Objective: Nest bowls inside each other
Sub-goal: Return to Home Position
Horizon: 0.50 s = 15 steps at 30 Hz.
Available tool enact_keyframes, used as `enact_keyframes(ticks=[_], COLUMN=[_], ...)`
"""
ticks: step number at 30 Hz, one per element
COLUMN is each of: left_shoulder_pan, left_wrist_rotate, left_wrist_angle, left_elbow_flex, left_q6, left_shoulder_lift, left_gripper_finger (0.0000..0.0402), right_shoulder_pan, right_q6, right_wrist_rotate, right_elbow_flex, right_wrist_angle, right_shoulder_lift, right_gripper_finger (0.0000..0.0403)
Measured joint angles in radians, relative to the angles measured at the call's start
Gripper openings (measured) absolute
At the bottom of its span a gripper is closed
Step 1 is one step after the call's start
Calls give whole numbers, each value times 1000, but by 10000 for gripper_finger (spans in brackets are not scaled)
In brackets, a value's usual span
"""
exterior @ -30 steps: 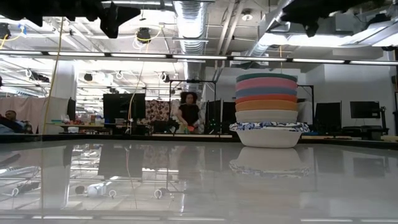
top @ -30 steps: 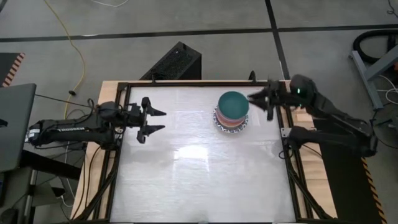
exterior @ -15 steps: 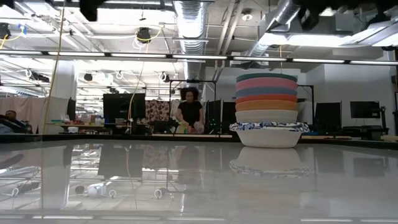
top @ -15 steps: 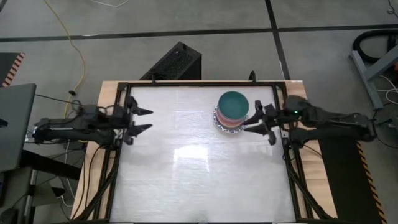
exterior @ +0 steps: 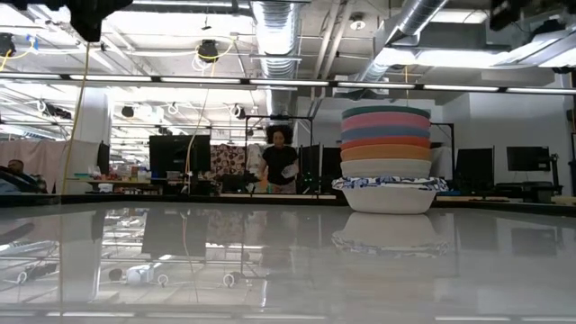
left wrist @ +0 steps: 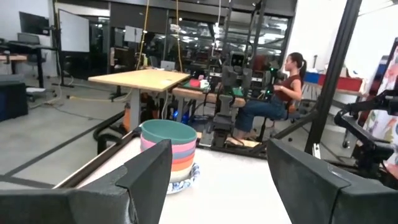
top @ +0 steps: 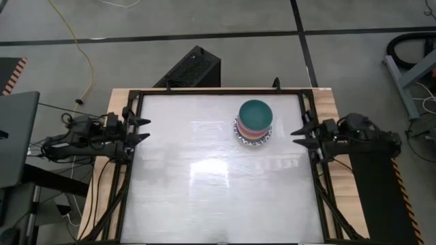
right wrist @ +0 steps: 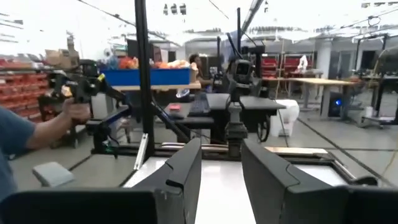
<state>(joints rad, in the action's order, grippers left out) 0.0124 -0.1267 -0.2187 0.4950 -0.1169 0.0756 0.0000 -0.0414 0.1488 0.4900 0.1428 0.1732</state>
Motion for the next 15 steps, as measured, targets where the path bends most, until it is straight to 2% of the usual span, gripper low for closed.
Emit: enact_keyframes(ticks=[5, 11, 15], left_shoulder_pan=[0, 0, 0], left_wrist_rotate=[-17, -43, -37], left_wrist_angle=[0, 63, 180], left_elbow_flex=[-57, -180, -280], left_q6=[0, -26, -38], left_shoulder_lift=[-52, -71, -73], left_gripper_finger=[251, 251, 251], right_shoulder_pan=[8, 4, 4], right_q6=[-42, -58, -73], right_wrist_rotate=[-5, -55, -95], right_elbow_flex=[-141, -207, -256], right_wrist_angle=[-48, -91, -103], right_shoulder_lift=[-173, -142, -163], right_gripper_finger=[136, 136, 136])
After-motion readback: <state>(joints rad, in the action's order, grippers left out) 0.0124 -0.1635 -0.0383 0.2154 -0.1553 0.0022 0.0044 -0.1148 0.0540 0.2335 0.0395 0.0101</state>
